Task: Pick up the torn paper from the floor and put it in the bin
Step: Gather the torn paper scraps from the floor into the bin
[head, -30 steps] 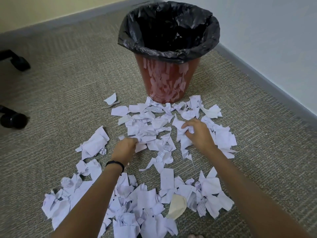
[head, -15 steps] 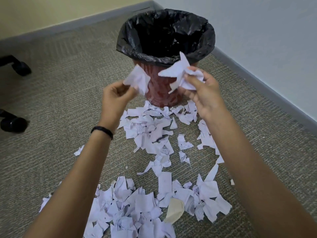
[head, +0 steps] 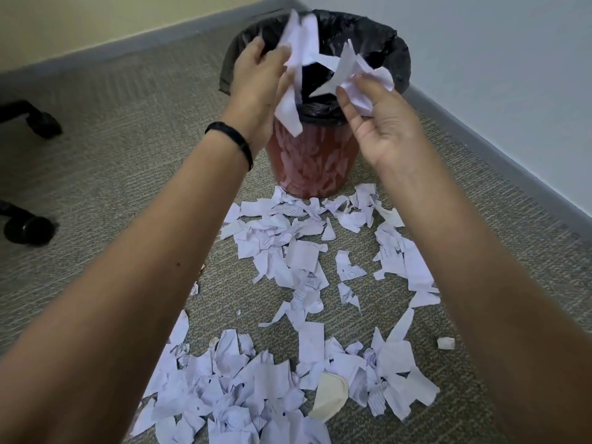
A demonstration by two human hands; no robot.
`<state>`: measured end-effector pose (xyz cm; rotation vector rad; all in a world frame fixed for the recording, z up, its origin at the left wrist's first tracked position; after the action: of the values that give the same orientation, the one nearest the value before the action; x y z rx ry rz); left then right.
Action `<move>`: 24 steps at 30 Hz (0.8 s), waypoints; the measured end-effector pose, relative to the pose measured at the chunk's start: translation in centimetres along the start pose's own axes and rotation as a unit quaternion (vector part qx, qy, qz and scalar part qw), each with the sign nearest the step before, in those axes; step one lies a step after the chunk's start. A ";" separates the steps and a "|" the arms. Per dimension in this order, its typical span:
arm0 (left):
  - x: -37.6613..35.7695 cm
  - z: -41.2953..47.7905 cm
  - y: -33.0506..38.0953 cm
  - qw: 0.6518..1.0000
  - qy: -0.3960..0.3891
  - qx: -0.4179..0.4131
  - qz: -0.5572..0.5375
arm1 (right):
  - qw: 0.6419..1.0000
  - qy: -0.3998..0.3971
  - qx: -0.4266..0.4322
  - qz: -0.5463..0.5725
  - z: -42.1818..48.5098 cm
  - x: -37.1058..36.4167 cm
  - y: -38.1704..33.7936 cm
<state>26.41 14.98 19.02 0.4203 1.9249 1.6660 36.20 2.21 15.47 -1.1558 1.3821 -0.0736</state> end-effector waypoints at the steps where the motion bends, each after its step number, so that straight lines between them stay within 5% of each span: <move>1: -0.2 0.2 -0.2 1.000 -0.010 0.008 0.008 | 1.000 0.003 0.000 0.006 0.2 -0.2 0.0; 5: 0.3 -0.1 -1.0 1.000 -0.003 0.018 0.006 | 1.000 0.007 0.009 0.010 1.0 -1.7 -0.8; 9: 1.3 -0.7 -2.6 0.999 0.016 0.025 -0.027 | 0.990 -0.128 -0.049 -0.021 1.7 -5.3 -0.2; 14: 3.2 -1.4 -3.7 0.999 0.043 0.017 -0.028 | 0.995 -0.095 -0.015 -0.018 1.9 -4.4 -0.5; 20: 9.3 -4.6 -8.6 0.982 0.085 -0.014 0.170 | 0.969 -0.097 0.075 -0.215 -0.7 1.2 -0.5; 24: 14.7 -7.8 -16.0 0.950 0.041 0.060 0.303 | 0.906 -0.078 -0.012 -0.417 -2.3 9.0 4.6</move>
<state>12.00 14.15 1.00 1.0974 2.0944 1.9562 34.25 -2.70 6.49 -1.6669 0.6680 -0.5610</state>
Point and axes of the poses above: each hand's wrist, its own z-axis towards the middle knuckle, its own x-axis out of the back of the hand, y = z × x, the point moved 10 cm from there along z, towards the middle knuckle, and after that the axes turned 4 degrees about x, right-handed, at the moved point
